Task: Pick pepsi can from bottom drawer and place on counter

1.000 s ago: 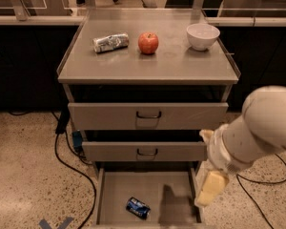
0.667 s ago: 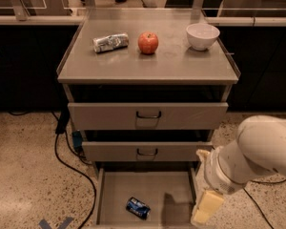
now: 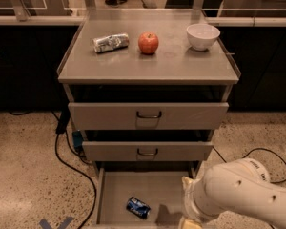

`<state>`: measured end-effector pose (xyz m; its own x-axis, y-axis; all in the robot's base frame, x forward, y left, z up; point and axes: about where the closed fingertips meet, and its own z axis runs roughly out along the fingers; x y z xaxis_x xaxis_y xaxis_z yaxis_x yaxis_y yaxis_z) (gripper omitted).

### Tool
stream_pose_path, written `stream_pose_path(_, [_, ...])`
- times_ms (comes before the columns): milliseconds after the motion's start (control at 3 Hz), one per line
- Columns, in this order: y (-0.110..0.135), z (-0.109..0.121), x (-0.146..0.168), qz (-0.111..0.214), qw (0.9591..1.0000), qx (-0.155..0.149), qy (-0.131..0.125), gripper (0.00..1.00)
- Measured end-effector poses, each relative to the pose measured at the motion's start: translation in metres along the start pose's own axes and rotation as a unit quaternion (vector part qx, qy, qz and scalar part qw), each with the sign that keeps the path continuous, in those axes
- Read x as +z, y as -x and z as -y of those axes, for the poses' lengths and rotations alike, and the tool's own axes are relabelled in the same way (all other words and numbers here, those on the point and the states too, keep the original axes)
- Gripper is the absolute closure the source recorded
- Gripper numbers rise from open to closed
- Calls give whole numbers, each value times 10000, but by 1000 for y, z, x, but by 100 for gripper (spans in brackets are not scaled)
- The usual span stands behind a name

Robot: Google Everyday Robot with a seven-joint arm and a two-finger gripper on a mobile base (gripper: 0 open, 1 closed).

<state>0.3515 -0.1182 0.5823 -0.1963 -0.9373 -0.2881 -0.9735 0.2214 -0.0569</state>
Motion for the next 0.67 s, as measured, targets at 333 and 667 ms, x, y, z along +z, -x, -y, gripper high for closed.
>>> stream_pose_path(333, [-2, -6, 8, -56, 9996, 56, -275, 0])
stream_pose_path(667, [-2, -6, 8, -57, 9996, 54, -275, 0])
